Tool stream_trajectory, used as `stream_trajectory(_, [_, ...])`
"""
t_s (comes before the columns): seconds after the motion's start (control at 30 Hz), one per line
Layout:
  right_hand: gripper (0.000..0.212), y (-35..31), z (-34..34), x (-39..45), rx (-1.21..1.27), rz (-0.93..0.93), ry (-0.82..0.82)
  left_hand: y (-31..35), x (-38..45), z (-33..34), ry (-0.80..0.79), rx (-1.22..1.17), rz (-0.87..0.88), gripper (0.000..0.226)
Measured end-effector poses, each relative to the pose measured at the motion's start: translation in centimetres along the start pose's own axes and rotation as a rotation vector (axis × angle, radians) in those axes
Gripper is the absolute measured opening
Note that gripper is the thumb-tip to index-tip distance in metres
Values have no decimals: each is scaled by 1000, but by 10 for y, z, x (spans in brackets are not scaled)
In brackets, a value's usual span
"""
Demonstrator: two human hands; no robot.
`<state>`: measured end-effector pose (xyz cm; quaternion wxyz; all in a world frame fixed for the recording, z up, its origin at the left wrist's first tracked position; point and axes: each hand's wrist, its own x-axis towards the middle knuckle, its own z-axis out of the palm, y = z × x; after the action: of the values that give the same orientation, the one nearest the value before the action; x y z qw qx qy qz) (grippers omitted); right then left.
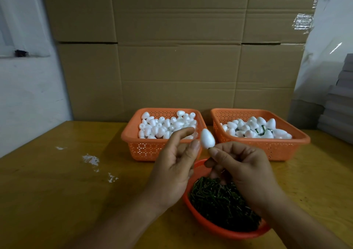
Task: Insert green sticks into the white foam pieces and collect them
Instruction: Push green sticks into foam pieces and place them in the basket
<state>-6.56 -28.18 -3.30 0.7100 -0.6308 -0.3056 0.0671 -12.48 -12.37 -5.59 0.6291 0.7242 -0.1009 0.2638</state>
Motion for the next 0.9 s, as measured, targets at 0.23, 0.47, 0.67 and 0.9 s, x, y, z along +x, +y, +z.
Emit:
stream_trajectory(0.23, [23, -6, -58, 60, -238, 40, 414, -10, -5, 5, 53, 84, 9, 29])
stream_trajectory(0.47, [20, 15, -109, 120, -771, 96, 485, -10, -8, 6, 17, 78, -4, 17])
stream_trajectory(0.67, [39, 26, -115, 145, -1073, 276, 446, -12, -7, 4, 20, 54, -13, 18])
stream_trajectory(0.9, [33, 27, -108, 152, -1253, 348, 451, -10, -7, 4, -9, 129, 19, 29])
